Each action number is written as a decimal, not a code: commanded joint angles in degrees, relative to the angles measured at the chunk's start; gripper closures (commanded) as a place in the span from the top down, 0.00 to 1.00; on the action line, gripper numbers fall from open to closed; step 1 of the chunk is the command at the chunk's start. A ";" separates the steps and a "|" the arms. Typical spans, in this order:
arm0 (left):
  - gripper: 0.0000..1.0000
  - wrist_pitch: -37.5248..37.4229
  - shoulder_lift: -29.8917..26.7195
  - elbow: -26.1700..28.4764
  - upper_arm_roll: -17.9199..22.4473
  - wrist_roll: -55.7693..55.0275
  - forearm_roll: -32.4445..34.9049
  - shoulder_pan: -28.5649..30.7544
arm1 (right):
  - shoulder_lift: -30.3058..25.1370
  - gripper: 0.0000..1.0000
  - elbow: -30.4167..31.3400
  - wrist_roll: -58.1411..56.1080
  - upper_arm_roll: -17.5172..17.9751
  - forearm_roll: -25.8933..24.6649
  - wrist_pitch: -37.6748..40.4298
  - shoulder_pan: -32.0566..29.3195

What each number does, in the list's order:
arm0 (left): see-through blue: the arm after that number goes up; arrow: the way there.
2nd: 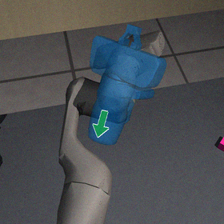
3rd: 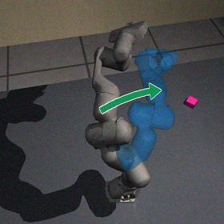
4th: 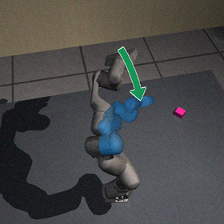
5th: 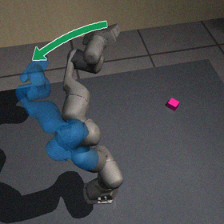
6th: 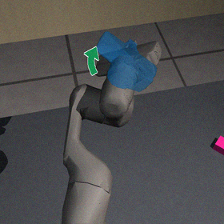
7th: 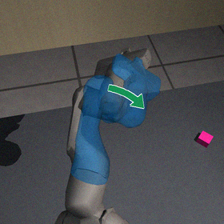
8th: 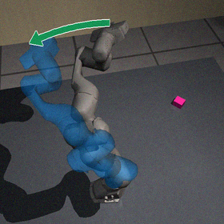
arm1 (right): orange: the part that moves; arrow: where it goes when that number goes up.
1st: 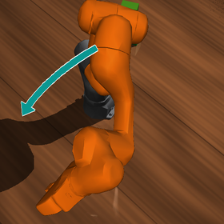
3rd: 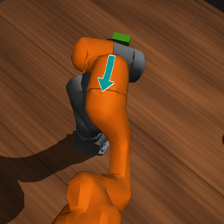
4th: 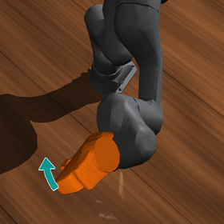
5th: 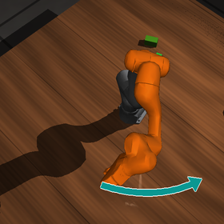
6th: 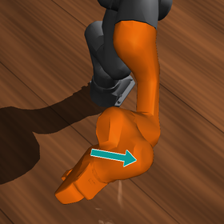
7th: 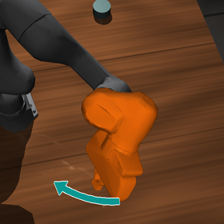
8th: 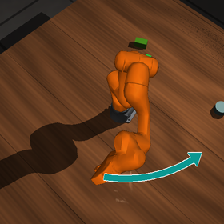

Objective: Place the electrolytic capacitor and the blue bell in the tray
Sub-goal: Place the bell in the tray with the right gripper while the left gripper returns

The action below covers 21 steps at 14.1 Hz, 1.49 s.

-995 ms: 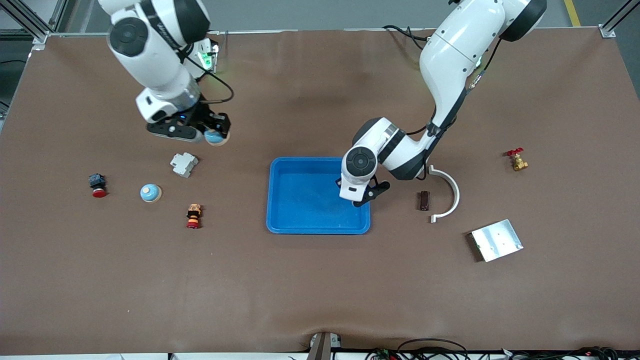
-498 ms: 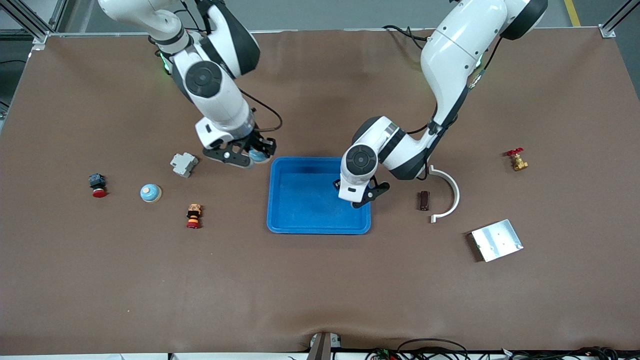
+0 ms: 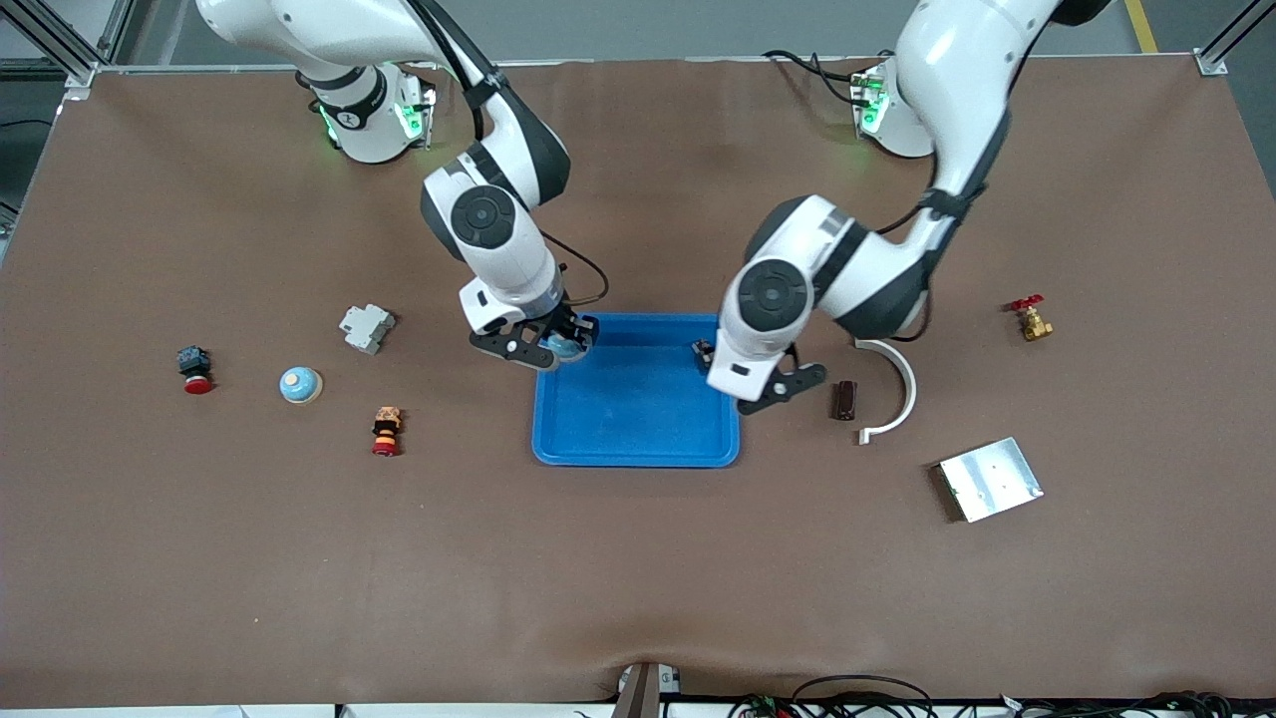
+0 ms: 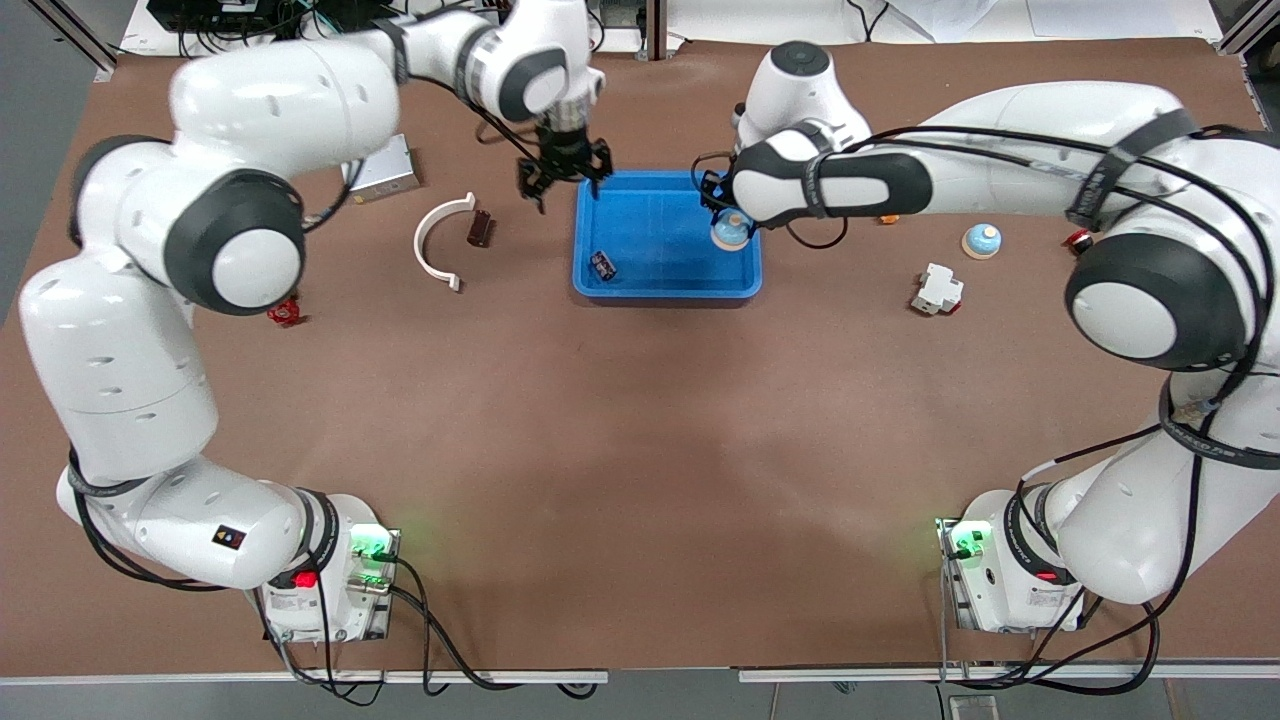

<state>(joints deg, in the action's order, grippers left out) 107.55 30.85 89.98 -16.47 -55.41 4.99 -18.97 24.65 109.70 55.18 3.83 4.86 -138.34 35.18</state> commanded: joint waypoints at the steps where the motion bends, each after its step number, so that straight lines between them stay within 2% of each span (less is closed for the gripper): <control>1: 1.00 -4.97 -5.00 1.95 -0.58 11.07 0.38 5.68 | 4.87 0.00 -4.58 5.36 -1.10 -4.23 0.18 2.96; 4: 1.00 -6.74 -8.42 4.49 -0.67 22.58 0.37 11.39 | 8.47 0.00 -7.92 11.16 -1.02 -9.95 0.36 3.58; 8: 1.00 -2.54 -12.39 8.79 -0.85 38.42 -1.11 19.22 | 11.91 0.00 -9.95 12.14 -1.02 -10.13 0.00 4.72; 12: 1.00 15.45 -14.15 19.77 -0.85 38.97 -1.65 19.50 | 12.87 0.00 -9.95 12.41 -1.02 -9.78 -2.10 4.72; 13: 1.00 17.93 -14.06 20.93 -0.93 38.89 -1.73 19.32 | 13.23 0.00 -9.95 12.67 -1.02 -9.78 -2.98 4.72; 17: 1.00 19.62 -12.13 21.81 -1.64 38.18 -1.47 18.79 | 15.25 0.00 -9.95 14.08 -1.02 -10.04 -5.44 5.42; 20: 1.00 26.89 -11.69 27.07 -1.64 38.09 -1.47 18.88 | 15.69 0.00 -9.95 14.17 -1.02 -9.96 -5.71 5.69; 21: 1.00 28.23 -11.52 28.74 -1.64 38.09 -1.47 18.88 | 15.69 0.35 -10.04 14.34 -1.02 -9.70 -5.45 5.69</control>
<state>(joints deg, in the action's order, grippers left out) 131.70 19.85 114.49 -17.98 -17.24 4.23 -0.25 38.22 100.93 67.19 3.37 -3.89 -143.37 39.60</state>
